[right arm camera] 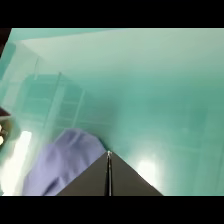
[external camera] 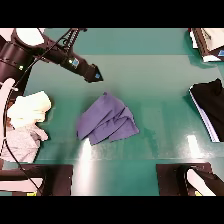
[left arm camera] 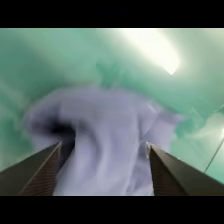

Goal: Fold the shirts.

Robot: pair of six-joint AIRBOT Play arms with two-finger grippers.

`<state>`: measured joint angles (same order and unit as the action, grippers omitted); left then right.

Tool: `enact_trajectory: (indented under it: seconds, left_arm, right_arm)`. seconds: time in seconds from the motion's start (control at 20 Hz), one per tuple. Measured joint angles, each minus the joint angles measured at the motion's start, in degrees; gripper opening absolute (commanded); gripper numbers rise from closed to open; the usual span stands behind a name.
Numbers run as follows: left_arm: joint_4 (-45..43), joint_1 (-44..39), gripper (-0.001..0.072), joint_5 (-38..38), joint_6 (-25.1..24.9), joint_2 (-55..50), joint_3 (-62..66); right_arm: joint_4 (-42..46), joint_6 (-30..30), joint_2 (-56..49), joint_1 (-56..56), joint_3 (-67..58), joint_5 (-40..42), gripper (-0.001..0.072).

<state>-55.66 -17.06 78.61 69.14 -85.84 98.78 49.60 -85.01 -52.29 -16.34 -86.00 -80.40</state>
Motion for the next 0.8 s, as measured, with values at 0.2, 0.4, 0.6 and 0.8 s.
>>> enact_trajectory:
  seconds: [0.2, 0.4, 0.6, 0.8]
  left_arm:
    - [-2.01, 5.75, 0.0619, 6.38, 2.69, -0.42, -3.48]
    - [-2.45, 8.28, 0.0620, 6.23, 2.89, 5.25, -18.34]
    - [-2.23, 9.01, 0.0621, 0.50, 2.32, 13.97, -37.29]
    - [0.68, 9.27, 0.0621, -6.03, 1.86, 19.82, -52.00]
  right_arm:
    - [0.07, 0.07, 0.00, 0.00, 0.00, -0.83, 0.0014]
    - [0.07, 1.05, 0.00, 0.00, 0.00, -1.09, 0.0014]
    - [0.09, 1.42, 0.00, 0.00, 0.00, -1.18, 0.0014]
    - [0.11, 1.81, 0.00, 0.00, 0.00, -0.81, 0.0014]
